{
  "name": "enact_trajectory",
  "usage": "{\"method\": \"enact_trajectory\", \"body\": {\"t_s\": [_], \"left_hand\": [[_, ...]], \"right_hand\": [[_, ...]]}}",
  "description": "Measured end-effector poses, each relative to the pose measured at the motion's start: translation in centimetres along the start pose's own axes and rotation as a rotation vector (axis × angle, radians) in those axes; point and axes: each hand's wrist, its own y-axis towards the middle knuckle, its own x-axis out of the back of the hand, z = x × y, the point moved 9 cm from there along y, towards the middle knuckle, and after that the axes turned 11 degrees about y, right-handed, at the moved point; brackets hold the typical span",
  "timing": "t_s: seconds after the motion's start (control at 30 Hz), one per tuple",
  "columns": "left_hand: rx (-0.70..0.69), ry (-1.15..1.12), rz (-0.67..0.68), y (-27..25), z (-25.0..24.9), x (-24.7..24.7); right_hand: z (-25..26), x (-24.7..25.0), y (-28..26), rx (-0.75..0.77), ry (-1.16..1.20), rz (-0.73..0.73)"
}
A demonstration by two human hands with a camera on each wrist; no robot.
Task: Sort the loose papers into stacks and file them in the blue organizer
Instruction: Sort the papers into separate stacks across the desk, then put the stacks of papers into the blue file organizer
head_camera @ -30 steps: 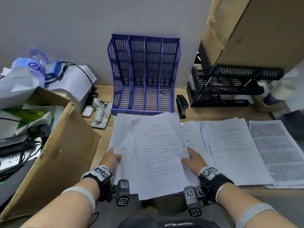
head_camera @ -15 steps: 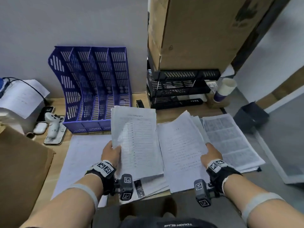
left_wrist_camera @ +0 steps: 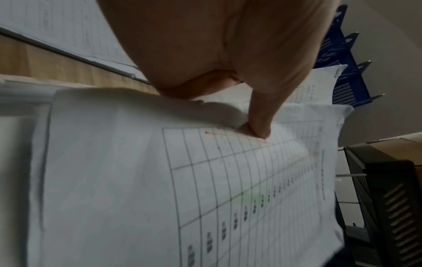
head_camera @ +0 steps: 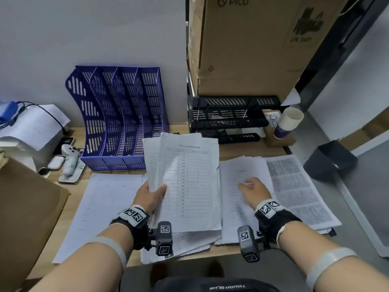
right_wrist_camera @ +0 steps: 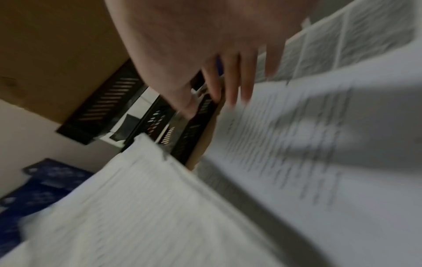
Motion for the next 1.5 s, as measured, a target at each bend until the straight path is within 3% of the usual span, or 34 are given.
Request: {"method": "enact_trajectory", "body": {"t_s": [0.07,0.1,0.3,0.57,0.93,1.2,1.33,1.5], "left_hand": [[0.012,-0.039,0.024,-0.9,-0.3,0.1],[0.009,-0.055,0.032,-1.2,-0.4,0.4],[-0.003,-0.068,0.010,-2.3,1.1,4.4],[0.021,-0.117,-0.038,-2.4,4.1,9.6],[0.034,0.093,-0.151,-4.0,5.7,17.0],[0.165,0.211,-0.159,-2.9,10.4,22.9],[0.238,0.207,-0.185,-1.9,11.2,23.9],[0.279,0.386,-0.161,0.0,12.8,24.2]], "right_hand": [[1.3,-5.4,-1.2,-0.037,0.102,0.304],[2.2,-7.0,-1.7,-0.007,0.095,0.353],[4.6,-9.2,-1.8,0.220,0.000,0.173],[5.3,-13.2,-2.4,0.173,0.042,0.150],[5.2,-19.2,-4.3,0.090,0.038,0.191],[5.6,-28.0,-8.7,0.109,-0.046,0.380],[5.3,-32.6,-10.0,0.072,-0.133,0.508],[4.8,-36.1,-11.4,-0.002,-0.162,0.607]]}}
